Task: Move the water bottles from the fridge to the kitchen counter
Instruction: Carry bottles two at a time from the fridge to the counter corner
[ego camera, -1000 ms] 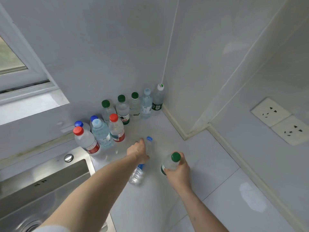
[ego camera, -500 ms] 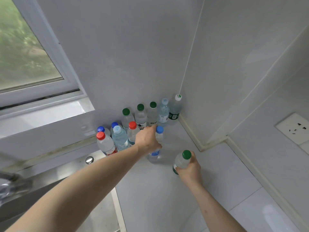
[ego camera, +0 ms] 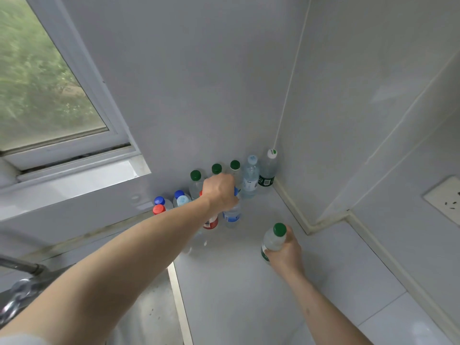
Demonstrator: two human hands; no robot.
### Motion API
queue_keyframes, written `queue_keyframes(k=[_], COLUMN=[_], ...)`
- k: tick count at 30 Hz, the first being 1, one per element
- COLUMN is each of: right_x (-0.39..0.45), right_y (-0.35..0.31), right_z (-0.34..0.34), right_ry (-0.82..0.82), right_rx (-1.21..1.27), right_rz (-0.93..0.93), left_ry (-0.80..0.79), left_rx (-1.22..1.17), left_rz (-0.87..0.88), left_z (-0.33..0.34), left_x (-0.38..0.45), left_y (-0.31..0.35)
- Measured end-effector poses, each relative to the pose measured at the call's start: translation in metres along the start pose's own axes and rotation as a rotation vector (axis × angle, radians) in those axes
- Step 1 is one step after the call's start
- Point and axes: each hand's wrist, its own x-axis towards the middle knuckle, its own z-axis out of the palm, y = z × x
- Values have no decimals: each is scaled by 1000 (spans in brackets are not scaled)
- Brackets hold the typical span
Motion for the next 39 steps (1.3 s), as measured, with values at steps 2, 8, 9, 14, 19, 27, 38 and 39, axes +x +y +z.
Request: queue_keyframes(k=[2,8,9,14,19,27,38,39], right_x=[3,16,19,38,59,88,103,105], right_y=[-1,-6,-7,-20,-38,-68,-91,-89], right_z=[2,11,12,25,40,69,86,84], right_ry=[-5,-10,-12,-14,-47,-40,-146,-157], right_rx=[3,12,7,-25,-48,-57,17,0], right_rz=[-4,-32,-37,-51,-44,-54,-226,-215], left_ry=[-1,-17,-15,2,30,51,-34,-41], left_rx=[45,86,87,90,128,206,189,192], left_rz=[-2,-34,-36,-35,19,90,57,54], left_z=[-6,-15,-15,-12,-17,-17,-17,-17], left_x=[2,6,5,3,-1,-18,-25,-27], left_y=[-3,-15,-15,-14,-15,-26,-17,-16])
